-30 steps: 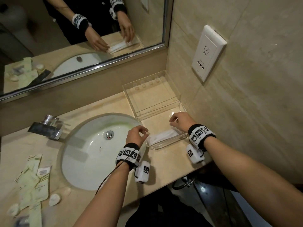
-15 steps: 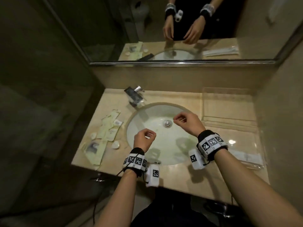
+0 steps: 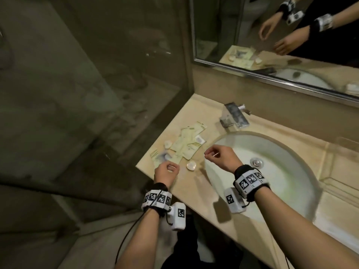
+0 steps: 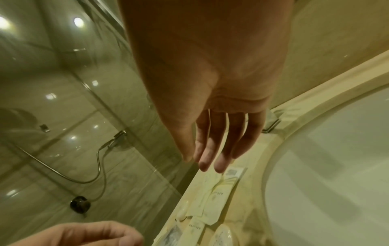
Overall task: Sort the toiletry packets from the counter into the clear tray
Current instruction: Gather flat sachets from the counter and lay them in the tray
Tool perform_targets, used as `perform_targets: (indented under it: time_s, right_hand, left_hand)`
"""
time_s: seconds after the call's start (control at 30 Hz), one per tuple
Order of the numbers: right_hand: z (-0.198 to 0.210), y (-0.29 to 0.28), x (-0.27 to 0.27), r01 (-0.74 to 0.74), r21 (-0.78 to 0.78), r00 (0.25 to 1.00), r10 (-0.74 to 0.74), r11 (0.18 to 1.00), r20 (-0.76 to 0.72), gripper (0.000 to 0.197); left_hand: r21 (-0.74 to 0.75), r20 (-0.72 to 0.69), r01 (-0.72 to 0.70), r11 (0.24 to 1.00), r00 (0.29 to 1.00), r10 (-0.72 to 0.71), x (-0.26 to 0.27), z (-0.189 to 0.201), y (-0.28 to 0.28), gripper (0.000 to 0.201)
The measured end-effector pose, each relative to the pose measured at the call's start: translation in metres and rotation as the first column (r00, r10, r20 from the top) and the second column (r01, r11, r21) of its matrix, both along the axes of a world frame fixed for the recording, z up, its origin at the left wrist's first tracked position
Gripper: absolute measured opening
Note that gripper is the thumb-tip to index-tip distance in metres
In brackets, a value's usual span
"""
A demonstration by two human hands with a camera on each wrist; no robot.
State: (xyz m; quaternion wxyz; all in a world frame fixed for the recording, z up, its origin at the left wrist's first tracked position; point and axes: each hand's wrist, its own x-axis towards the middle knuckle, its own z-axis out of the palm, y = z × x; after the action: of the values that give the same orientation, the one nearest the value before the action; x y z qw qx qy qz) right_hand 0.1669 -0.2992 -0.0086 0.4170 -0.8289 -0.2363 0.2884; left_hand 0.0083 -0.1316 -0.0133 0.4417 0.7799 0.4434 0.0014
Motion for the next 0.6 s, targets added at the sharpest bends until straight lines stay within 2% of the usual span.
perform_targets:
  time_s: [0.17, 0.27, 0.37, 0.47, 0.6]
  right_hand:
    - [-0.02, 0.058, 0.007, 0.038, -0.11, 0.999, -0.036, 0.993, 0.015, 0.009]
    - [-0.033, 0.084, 0.016, 0.113, -0.191, 0.993, -0.118, 0.975, -0.014, 0.018]
    - [-0.048, 0.106, 0.029, 0.179, -0.26, 0.982, -0.187, 0.949, -0.005, 0.029]
    - [-0.057, 0.123, 0.048, 0.287, -0.301, 0.955, -0.297, 0.91, 0.012, 0.038]
    - [-0.062, 0.137, 0.067, 0.359, -0.346, 0.922, -0.387, 0.867, -0.013, 0.039]
  left_hand:
    - [-0.038, -0.013, -0.018, 0.999, 1.0, 0.018, 0.015, -0.016, 0.049, 0.013]
    - [-0.092, 0.006, 0.005, 0.996, 1.0, -0.005, 0.03, -0.026, 0.069, 0.011]
    - [-0.105, -0.007, 0.06, 0.993, 0.998, -0.061, 0.049, -0.034, 0.082, 0.018]
    - [-0.048, -0.101, 0.179, 0.983, 0.978, -0.183, 0.065, -0.038, 0.088, 0.031]
    - [0.053, -0.3, 0.368, 0.928, 0.893, -0.337, 0.075, -0.044, 0.086, 0.058]
